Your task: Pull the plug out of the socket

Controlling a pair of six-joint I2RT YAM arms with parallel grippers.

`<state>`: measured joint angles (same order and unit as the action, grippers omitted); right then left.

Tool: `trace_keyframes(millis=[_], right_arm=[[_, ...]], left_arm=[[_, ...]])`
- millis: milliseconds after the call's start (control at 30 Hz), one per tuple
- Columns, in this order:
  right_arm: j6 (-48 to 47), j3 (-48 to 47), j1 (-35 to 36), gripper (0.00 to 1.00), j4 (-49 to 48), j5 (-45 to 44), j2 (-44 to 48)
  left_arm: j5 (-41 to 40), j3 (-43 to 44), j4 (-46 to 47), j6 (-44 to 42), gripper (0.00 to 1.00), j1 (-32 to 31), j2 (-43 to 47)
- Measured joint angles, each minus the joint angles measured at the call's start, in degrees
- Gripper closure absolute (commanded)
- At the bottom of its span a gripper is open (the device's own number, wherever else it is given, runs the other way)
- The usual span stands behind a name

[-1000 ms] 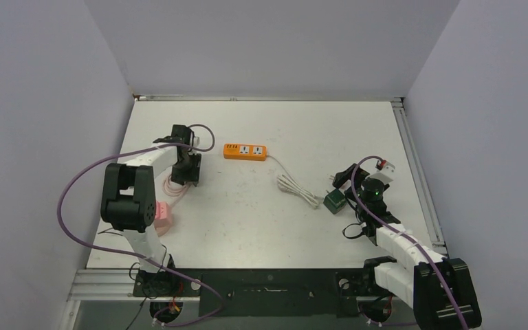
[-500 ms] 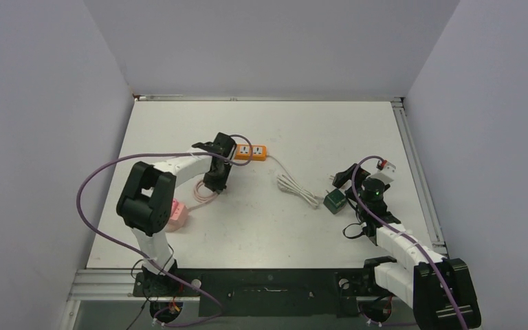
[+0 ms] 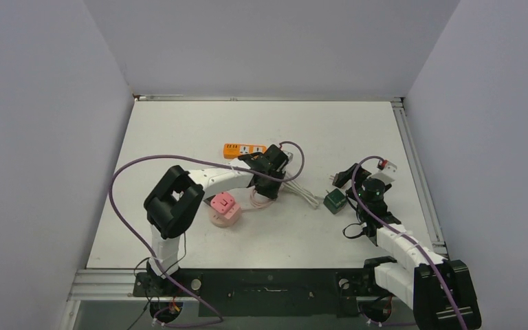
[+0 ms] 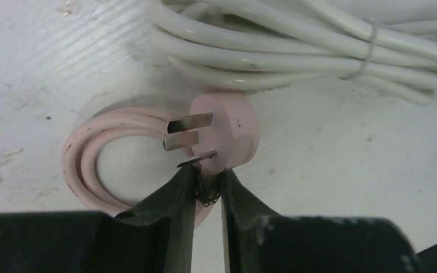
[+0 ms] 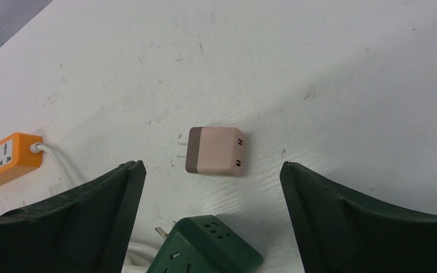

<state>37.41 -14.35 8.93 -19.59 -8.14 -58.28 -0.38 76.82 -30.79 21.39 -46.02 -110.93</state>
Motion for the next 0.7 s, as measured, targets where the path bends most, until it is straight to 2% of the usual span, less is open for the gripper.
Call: trace_keyframes(millis=[133, 267, 367, 533, 633, 700], right_arm=[[-0.9, 0.0, 0.0, 0.07, 0.0, 0.0, 0.4], [-1.6, 0.7, 0.0, 0.08, -1.0, 0.9, 1.9], [-2.4, 1.6, 0.0, 0.08, -1.9, 2.1, 3.0], [-3.6, 2.3, 0.1, 0.08, -3.5, 4.9, 4.7], [-3.9, 2.3, 0.7, 0.07, -4.2, 6.1, 6.1], [-3.8, 2.2, 2.1, 0.06, -4.0, 6.1, 6.8]], left_arm=[[1.9, 1.7, 2.0, 1.0, 0.33, -2.2, -0.5], [3.2, 2.3, 2.8, 1.7, 0.10, -2.2, -0.3], [4.2, 2.6, 1.9, 1.5, 0.02, -2.0, 0.8], [6.6, 5.4, -1.4, -0.3, 0.04, -0.6, 5.8], [10.0, 6.6, -3.1, -2.0, 0.04, 3.3, 10.9], [12.2, 6.5, -4.0, -3.1, 0.04, 8.3, 14.7]])
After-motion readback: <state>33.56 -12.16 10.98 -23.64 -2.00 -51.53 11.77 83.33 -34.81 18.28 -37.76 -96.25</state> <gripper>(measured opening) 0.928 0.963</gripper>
